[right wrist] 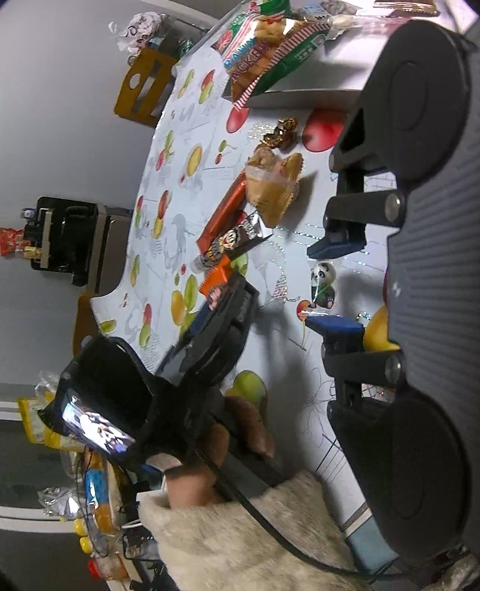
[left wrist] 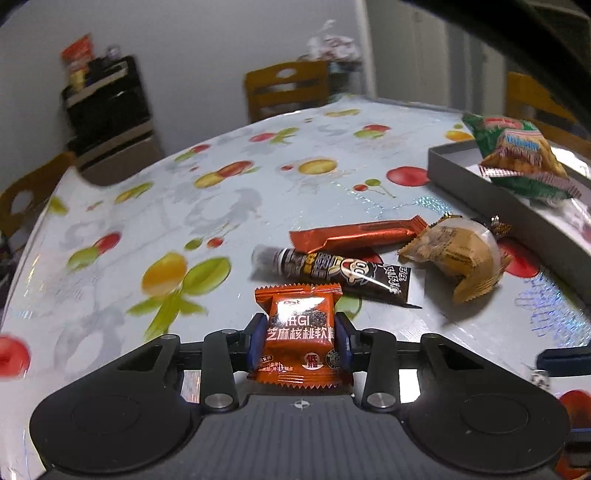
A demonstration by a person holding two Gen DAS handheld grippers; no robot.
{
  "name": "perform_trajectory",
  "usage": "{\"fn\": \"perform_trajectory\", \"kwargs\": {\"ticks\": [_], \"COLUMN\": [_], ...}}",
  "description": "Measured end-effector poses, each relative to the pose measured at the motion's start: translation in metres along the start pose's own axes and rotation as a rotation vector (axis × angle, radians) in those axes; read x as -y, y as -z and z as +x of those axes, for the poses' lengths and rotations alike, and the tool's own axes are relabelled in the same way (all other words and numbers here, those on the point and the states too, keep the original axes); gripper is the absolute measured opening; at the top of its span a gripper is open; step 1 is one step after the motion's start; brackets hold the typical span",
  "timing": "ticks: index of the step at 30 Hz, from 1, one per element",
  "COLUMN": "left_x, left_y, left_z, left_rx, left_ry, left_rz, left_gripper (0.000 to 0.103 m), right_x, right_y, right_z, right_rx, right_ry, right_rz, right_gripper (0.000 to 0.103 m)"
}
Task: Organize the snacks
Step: 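Carry the orange candy packet with the left tool while the right tool carries the panda candy over the box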
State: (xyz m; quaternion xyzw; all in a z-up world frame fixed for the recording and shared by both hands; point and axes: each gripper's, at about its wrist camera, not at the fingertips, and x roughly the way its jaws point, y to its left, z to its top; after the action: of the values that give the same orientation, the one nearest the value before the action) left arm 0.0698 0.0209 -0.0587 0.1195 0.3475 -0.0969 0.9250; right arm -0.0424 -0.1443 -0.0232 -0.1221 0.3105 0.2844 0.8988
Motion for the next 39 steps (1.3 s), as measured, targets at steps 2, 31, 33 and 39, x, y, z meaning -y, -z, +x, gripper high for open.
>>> {"fn": "perform_trajectory", "kwargs": {"ticks": [2, 31, 33, 39], "left_x": [-0.001, 0.087, 0.097, 0.122], "left_y": [0.001, -0.042, -0.045, -0.051], "left_z": [-0.013, -0.101, -0.102, -0.100], "left_rx": [0.011, 0.201, 0.215, 0.228], "left_ry": [-0.006, 0.098, 0.119, 0.172], "left_rz": [-0.045, 0.023, 0.043, 0.082], "left_gripper": [0.040, 0.040, 0.040, 0.040], "right_x": [0.002, 0.066, 0.073, 0.096], "right_y": [0.001, 0.012, 0.015, 0.028], "right_z": [-0.003, -0.099, -0.105, -0.120], "right_rx": [0.014, 0.188, 0.191, 0.185], "right_ry": [-0.007, 0.113, 0.123, 0.167], "right_rz": [0.001, 0.061, 0.070, 0.112], "right_gripper": [0.033, 0.033, 0.033, 0.033]}}
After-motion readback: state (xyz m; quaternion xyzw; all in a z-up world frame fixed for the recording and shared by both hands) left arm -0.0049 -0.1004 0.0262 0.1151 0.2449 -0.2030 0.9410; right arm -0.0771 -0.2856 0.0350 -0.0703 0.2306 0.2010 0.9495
